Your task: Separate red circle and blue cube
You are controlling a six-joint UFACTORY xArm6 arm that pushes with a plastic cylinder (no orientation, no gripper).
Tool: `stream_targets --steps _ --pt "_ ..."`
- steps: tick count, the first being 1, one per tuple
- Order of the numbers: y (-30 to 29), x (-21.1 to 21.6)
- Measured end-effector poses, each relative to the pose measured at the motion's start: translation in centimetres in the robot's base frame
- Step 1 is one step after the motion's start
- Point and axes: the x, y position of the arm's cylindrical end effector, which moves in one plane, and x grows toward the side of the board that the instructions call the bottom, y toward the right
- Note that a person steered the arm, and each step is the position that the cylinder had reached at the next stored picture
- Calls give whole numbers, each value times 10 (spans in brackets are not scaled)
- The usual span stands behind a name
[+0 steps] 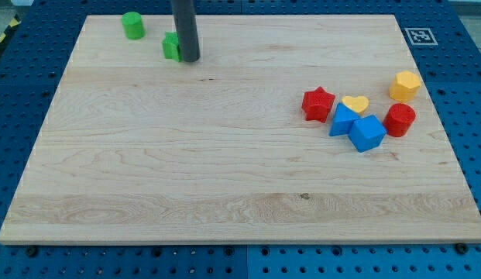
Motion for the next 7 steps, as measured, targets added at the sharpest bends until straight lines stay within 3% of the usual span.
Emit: stream_targets --steps 1,3,5,7 --pt "55 13" --pt "170 -10" --pt "348 -16" --pt "353 -10"
